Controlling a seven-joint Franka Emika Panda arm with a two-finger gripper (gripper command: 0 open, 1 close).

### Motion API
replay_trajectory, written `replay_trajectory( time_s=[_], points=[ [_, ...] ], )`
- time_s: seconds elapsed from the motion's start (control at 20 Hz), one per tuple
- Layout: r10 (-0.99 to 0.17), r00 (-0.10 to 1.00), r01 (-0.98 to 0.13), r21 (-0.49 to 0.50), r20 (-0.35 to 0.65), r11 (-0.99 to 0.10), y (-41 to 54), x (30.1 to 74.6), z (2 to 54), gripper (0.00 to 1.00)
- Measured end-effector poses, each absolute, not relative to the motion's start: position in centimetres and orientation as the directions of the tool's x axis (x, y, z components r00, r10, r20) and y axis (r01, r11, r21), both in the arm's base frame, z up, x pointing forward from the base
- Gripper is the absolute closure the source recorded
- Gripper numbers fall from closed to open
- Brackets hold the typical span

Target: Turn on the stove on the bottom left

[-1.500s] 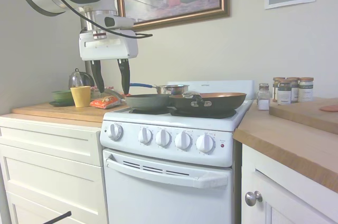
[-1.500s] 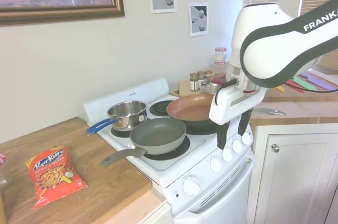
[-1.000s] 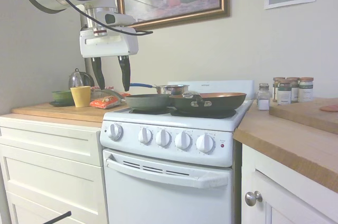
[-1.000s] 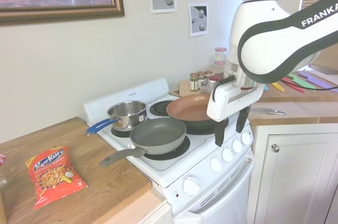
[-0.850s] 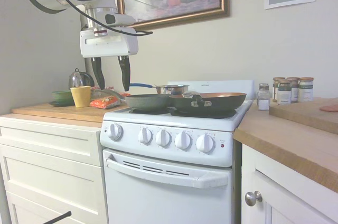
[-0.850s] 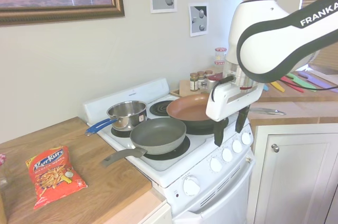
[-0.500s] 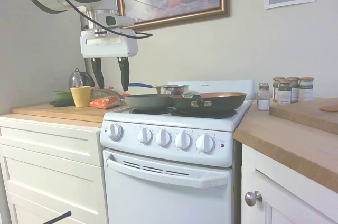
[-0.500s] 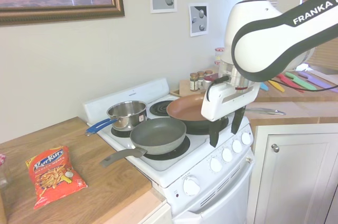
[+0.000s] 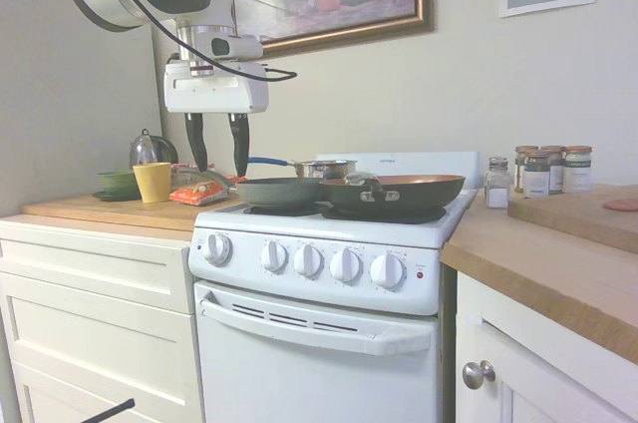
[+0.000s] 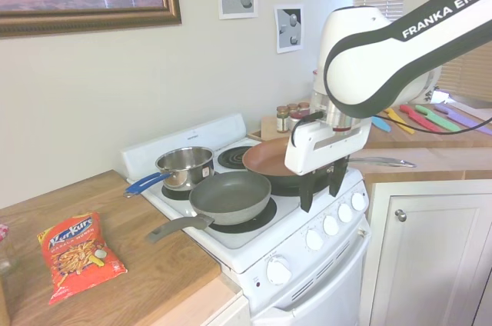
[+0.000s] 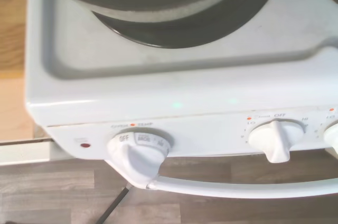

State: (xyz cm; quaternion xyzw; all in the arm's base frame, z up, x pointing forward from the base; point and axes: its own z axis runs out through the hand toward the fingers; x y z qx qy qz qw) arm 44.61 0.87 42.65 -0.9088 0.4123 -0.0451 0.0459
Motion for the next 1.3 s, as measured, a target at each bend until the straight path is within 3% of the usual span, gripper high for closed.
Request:
replay_trajectory(
  time_s=[1.3],
  points=[
    [-0.826, 0.564, -0.825, -0.045, -0.004, -0.563, -4.4, 51.0, 35.4, 1.00]
  ],
)
